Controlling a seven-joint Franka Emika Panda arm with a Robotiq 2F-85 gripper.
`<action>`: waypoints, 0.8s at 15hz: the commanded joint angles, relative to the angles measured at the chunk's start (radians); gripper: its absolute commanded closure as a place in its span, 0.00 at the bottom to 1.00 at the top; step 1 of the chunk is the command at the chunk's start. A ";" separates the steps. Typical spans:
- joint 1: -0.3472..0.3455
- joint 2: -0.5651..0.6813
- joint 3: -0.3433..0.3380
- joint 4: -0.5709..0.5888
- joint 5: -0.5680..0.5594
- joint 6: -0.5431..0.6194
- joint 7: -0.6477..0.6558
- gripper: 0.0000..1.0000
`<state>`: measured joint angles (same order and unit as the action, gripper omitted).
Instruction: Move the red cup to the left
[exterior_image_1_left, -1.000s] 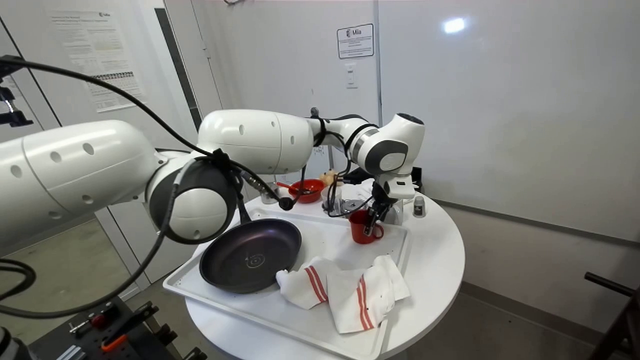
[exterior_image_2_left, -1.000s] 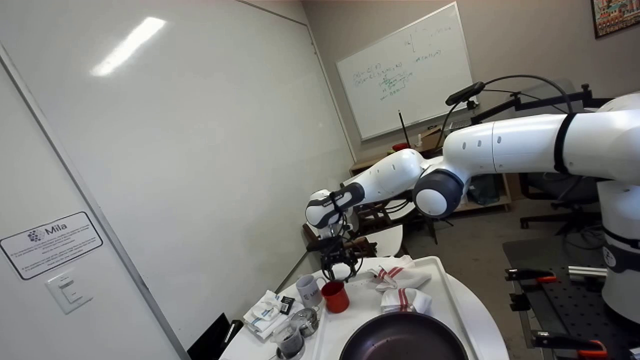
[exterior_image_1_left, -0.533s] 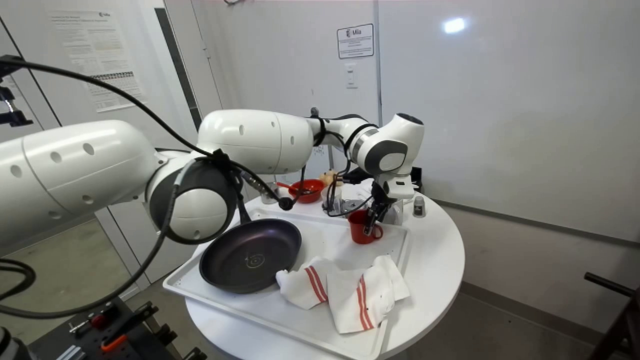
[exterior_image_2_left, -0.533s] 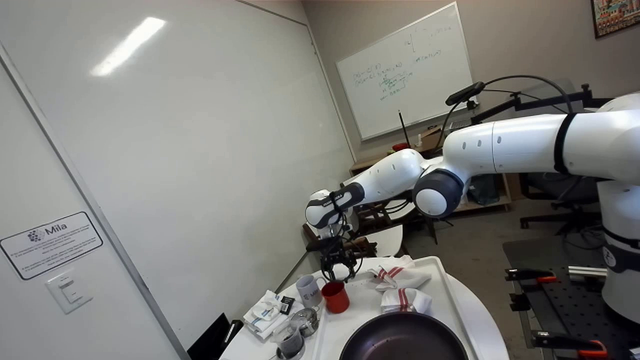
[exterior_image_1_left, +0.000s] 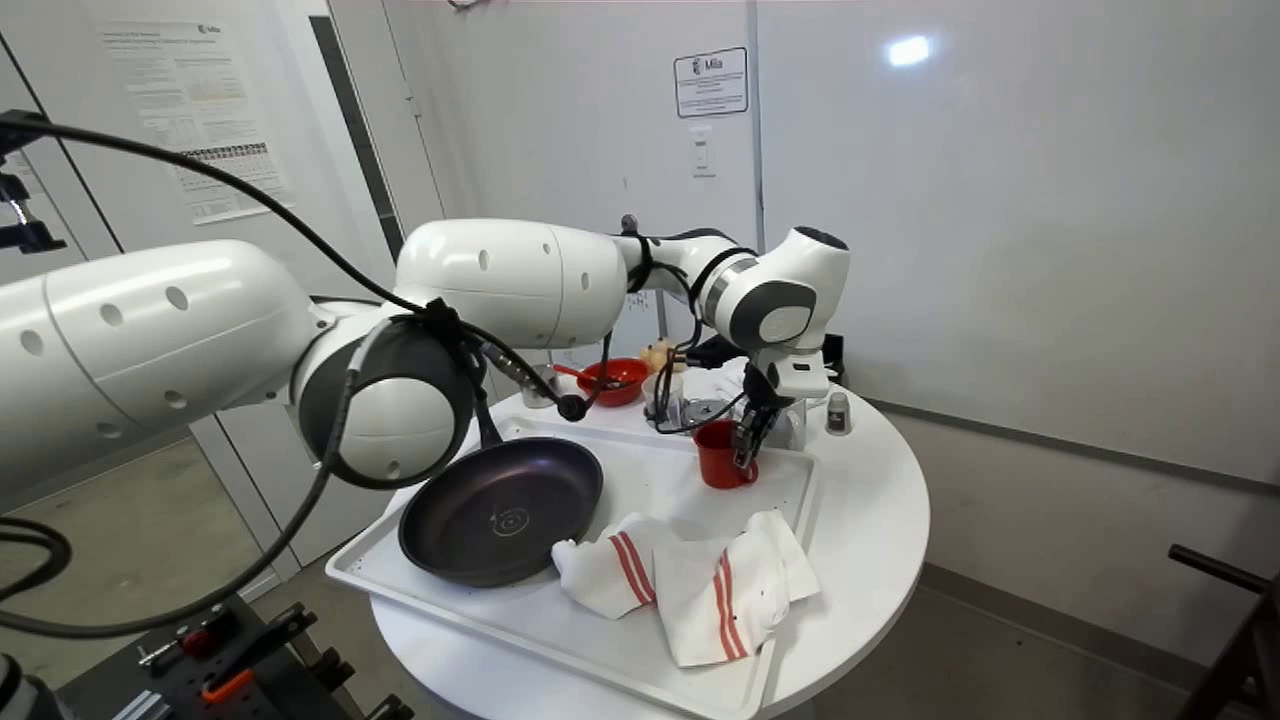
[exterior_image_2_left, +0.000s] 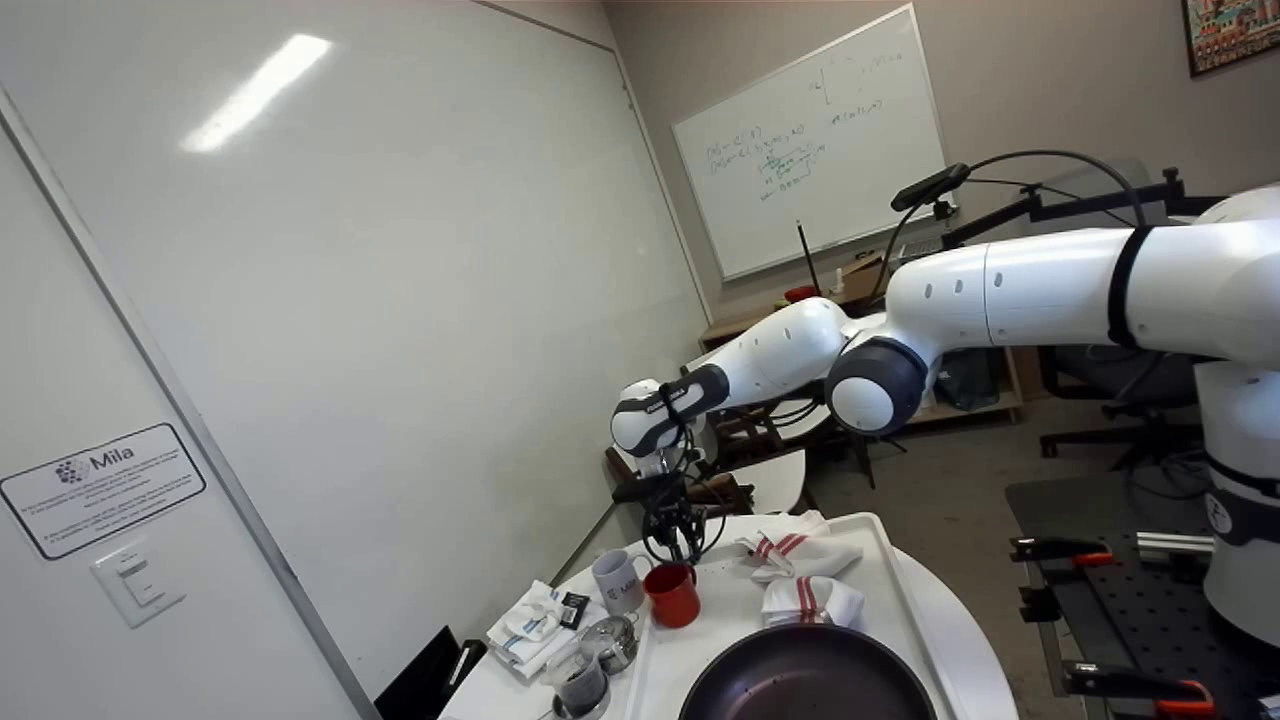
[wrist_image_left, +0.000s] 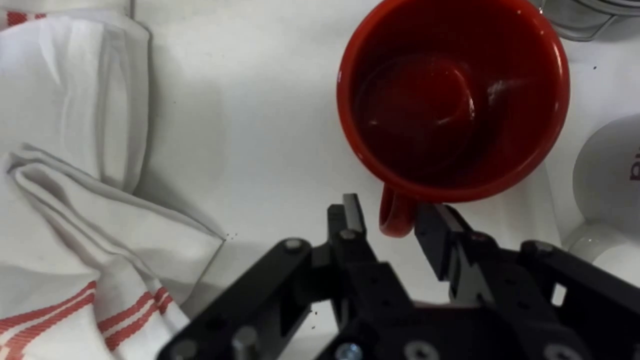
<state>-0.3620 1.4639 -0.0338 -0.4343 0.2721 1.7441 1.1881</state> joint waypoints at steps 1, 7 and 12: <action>-0.007 0.000 0.020 -0.001 -0.015 0.011 0.005 0.59; -0.006 0.000 0.020 0.003 -0.017 0.003 0.007 0.26; -0.006 0.000 0.016 0.001 -0.020 -0.003 0.021 0.00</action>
<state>-0.3633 1.4639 -0.0295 -0.4356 0.2718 1.7442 1.1887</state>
